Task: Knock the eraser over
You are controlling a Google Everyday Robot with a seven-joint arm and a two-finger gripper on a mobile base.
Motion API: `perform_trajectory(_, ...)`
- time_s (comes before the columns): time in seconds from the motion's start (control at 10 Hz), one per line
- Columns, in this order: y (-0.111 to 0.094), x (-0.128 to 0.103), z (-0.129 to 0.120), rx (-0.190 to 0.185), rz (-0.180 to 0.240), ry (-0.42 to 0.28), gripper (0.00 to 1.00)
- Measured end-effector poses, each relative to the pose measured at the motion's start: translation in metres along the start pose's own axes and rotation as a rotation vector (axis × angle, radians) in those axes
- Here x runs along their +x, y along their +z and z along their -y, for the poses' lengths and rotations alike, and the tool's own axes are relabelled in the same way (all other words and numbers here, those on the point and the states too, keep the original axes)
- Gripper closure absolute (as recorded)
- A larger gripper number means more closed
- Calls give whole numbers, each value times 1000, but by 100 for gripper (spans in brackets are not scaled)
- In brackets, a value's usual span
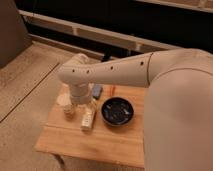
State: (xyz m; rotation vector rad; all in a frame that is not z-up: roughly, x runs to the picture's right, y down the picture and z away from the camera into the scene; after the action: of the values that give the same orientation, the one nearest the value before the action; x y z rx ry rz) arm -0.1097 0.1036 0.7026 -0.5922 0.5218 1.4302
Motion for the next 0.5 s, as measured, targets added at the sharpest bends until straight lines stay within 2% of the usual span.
perform_trajectory(0.5, 0, -3, -2, -2, 5, 7, 35)
